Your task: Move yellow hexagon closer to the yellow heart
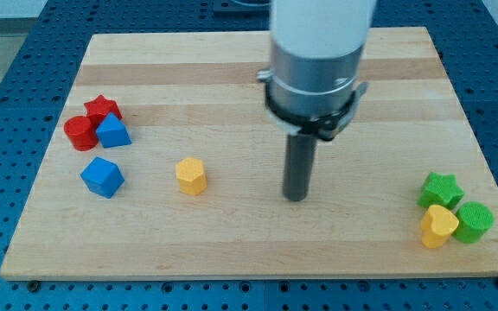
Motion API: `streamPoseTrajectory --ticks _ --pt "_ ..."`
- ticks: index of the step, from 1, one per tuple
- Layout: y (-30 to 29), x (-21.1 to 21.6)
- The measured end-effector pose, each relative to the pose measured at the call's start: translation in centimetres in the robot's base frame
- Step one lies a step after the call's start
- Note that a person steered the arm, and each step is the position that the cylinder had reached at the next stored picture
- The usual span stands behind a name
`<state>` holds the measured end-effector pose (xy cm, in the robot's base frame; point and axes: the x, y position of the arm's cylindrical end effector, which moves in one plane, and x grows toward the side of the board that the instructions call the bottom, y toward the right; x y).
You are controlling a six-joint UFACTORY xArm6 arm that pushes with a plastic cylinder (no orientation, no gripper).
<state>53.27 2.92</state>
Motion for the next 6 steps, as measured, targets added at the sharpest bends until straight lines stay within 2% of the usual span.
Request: streamPoseTrajectory --ticks 3,6 --pt "-13.7 2.5" --pt "-15.4 -3.4"
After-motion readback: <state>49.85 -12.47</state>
